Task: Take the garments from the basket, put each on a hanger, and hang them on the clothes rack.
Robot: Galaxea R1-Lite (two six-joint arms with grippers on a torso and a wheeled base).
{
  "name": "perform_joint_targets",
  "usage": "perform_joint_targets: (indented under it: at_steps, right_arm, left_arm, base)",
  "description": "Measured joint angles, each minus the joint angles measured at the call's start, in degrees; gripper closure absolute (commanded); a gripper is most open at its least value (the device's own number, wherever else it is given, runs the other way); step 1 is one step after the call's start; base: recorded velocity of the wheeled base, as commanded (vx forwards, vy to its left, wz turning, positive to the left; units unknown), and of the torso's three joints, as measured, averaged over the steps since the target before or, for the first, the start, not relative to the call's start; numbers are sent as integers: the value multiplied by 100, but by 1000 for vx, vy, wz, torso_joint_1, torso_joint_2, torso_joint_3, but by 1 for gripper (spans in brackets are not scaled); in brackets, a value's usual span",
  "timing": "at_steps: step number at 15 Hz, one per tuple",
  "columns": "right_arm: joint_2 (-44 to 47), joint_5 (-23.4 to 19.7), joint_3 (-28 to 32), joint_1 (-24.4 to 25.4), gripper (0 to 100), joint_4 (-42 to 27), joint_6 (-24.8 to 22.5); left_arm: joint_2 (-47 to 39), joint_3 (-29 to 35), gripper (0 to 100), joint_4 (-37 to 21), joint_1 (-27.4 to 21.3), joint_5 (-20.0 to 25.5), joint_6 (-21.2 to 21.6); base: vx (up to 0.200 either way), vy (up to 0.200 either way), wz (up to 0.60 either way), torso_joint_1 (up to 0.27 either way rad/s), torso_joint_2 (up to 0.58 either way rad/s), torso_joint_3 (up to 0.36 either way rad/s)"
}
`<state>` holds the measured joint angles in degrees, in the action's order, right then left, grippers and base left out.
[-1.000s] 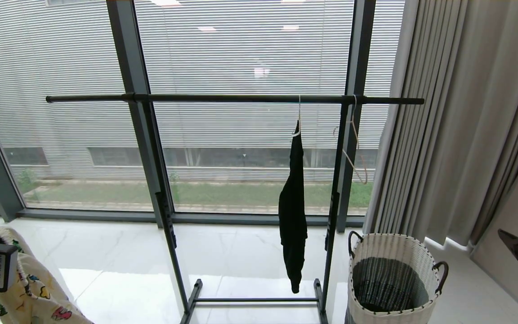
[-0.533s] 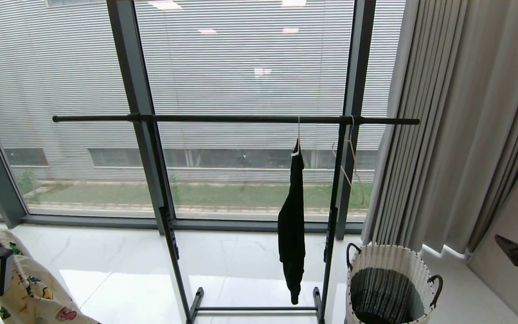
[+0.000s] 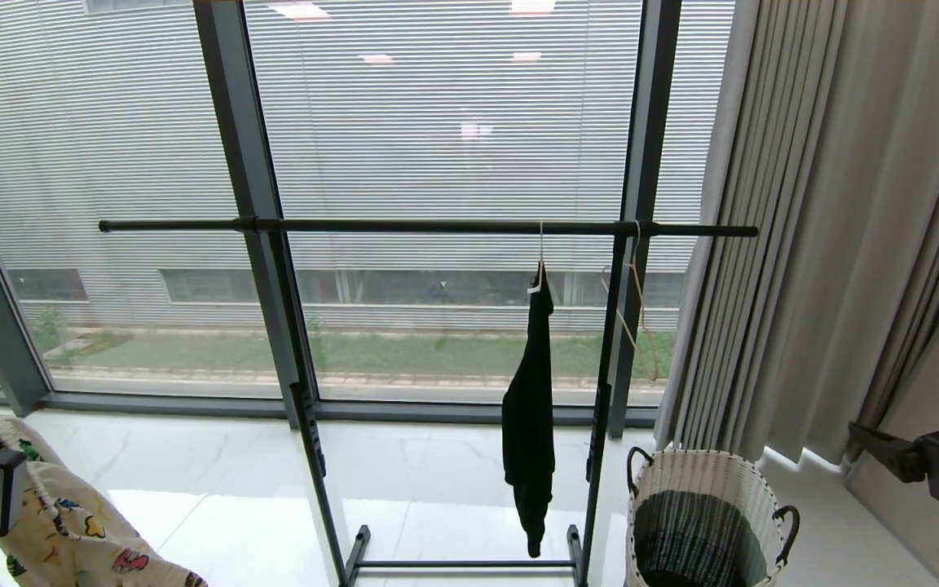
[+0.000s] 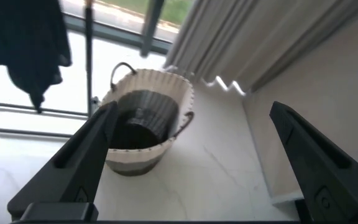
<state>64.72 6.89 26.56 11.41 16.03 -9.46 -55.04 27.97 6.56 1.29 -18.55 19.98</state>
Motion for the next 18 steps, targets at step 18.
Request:
perform_joint_targets:
  at_steps: [18]
  right_arm:
    - [13,-589,299,306,0,-30,892]
  left_arm:
    - [20,4,100,1,-17,22,-4]
  base:
    - [156,0,0,3,2,2]
